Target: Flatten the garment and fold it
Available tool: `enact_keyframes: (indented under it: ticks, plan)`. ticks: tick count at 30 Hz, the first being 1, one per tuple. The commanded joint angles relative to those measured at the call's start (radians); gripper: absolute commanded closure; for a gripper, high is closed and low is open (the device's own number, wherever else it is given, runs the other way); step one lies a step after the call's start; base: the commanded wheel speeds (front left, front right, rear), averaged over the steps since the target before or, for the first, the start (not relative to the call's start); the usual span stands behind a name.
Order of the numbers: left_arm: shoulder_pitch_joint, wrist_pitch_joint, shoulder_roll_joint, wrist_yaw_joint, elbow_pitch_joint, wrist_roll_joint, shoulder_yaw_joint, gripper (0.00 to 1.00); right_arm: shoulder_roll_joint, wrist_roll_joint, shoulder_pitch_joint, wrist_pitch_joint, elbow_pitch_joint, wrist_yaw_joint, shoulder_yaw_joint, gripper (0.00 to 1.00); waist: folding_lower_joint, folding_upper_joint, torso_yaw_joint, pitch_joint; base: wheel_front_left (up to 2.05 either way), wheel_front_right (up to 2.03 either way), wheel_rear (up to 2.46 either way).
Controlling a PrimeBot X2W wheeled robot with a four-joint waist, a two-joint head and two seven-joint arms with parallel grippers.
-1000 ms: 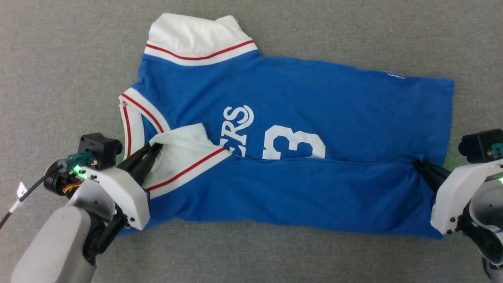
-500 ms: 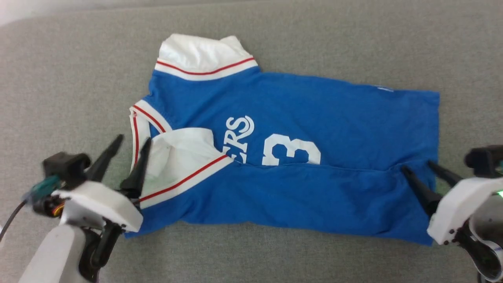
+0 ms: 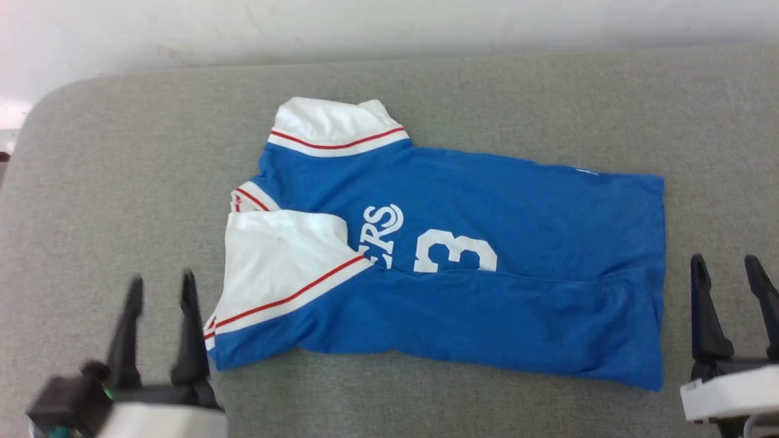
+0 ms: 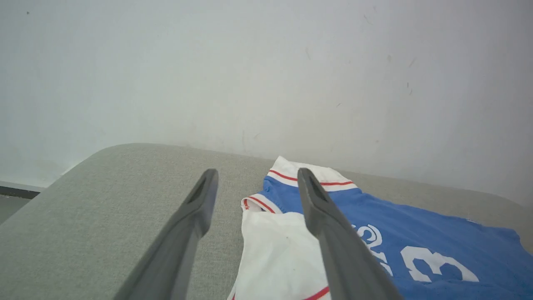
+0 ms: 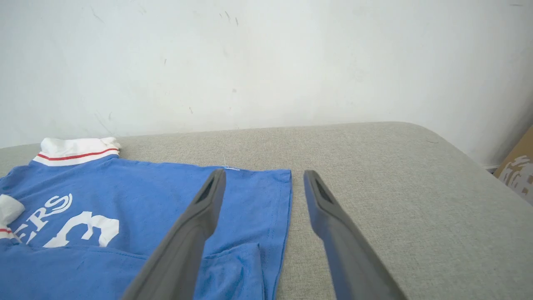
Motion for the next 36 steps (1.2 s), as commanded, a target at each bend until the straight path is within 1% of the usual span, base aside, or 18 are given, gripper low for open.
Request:
enact_keyframes:
  ticks: [1, 3, 6, 9, 10, 13, 17, 20, 23, 26, 28, 30, 33, 35, 36]
  plan:
    - [0.038, -0.004, -0.022, -0.016, 0.012, 0.024, 0.008, 0.0, 0.014, -0.033, 0.021, -0.051, 0.0, -0.001, -0.012, 0.0, 0.0002, -0.0001, 0.019, -0.025, 0.0, 0.0, 0.0]
    - [0.059, -0.004, -0.041, -0.029, 0.034, 0.055, 0.012, 0.0, 0.022, -0.051, 0.042, -0.103, 0.014, -0.001, -0.018, 0.0, 0.0002, -0.0001, 0.025, -0.035, 0.0, 0.0, 0.0]
    - [0.072, -0.004, -0.067, -0.041, 0.07, 0.073, 0.019, 0.0, 0.025, -0.02, 0.061, -0.141, 0.061, -0.001, -0.015, 0.0, 0.0002, -0.0001, 0.03, -0.043, 0.0, 0.0, 0.0]
    - [0.075, -0.002, -0.061, -0.044, 0.1, 0.086, 0.01, 0.0, 0.025, -0.019, 0.062, -0.155, 0.081, -0.001, -0.009, 0.0, 0.0002, -0.0001, 0.031, -0.044, 0.0, 0.0, 0.0]
    - [0.07, 0.014, -0.055, -0.046, 0.112, 0.089, 0.005, 0.0, 0.025, -0.021, 0.062, -0.156, 0.089, -0.001, -0.004, 0.0, 0.0002, -0.0001, 0.032, -0.043, 0.0, 0.0, 0.0]
    - [0.039, 0.095, -0.021, -0.057, 0.135, 0.095, -0.012, 0.0, 0.025, -0.031, 0.051, -0.167, 0.099, -0.001, -0.004, 0.0, 0.0002, -0.0001, 0.032, -0.035, 0.0, 0.0, 0.0]
    - [-0.014, 0.257, 0.041, -0.095, 0.16, 0.094, -0.044, 0.0, 0.025, -0.037, 0.033, -0.173, 0.116, -0.001, 0.002, 0.0, 0.0002, -0.0001, 0.026, -0.019, 0.0, 0.0, 0.0]
    - [-0.055, 0.356, 0.072, -0.119, 0.17, 0.069, -0.052, 0.0, 0.025, -0.039, 0.022, -0.177, 0.129, -0.001, 0.012, 0.0, 0.0002, -0.0001, 0.018, -0.004, 0.0, 0.0, 0.0]
    - [-0.079, 0.459, 0.104, -0.126, 0.189, 0.055, -0.058, 0.0, 0.025, -0.036, 0.016, -0.179, 0.14, -0.001, 0.02, 0.0, 0.0002, -0.0001, 0.007, 0.01, 0.0, 0.0, 0.0]
    - [-0.091, 0.542, 0.131, -0.12, 0.204, 0.048, -0.057, 0.0, 0.025, -0.034, 0.012, -0.18, 0.149, -0.001, 0.03, 0.0, 0.0002, -0.0001, -0.005, 0.024, 0.0, 0.0, 0.0]
    - [-0.092, 0.596, 0.138, -0.114, 0.217, 0.033, -0.054, 0.0, 0.025, -0.033, 0.009, -0.182, 0.152, -0.001, 0.031, 0.0, 0.0002, -0.0001, -0.012, 0.031, 0.0, 0.0, 0.0]
    - [-0.094, 0.628, 0.146, -0.117, 0.217, 0.022, -0.055, 0.0, 0.025, -0.033, 0.006, -0.182, 0.155, -0.001, 0.031, 0.0, 0.0002, -0.0001, -0.019, 0.039, 0.0, 0.0, 0.0]
    - [-0.103, 0.66, 0.135, -0.128, 0.22, -0.015, -0.061, 0.0, 0.025, -0.035, 0.005, -0.182, 0.16, -0.001, 0.026, 0.0, 0.0002, -0.0001, -0.022, 0.047, 0.0, 0.0, 0.0]
    - [-0.105, 0.698, 0.118, -0.138, 0.23, -0.056, -0.071, 0.0, 0.025, -0.037, 0.004, -0.179, 0.162, -0.001, 0.026, 0.0, 0.0002, -0.0001, -0.023, 0.05, 0.0, 0.0, 0.0]
    - [-0.105, 0.721, 0.12, -0.146, 0.234, -0.065, -0.083, 0.58, 0.025, -0.039, 0.002, -0.177, 0.164, -0.001, 0.029, 0.0, 0.0002, -0.0001, -0.024, 0.051, 0.0, 0.0, 0.0]
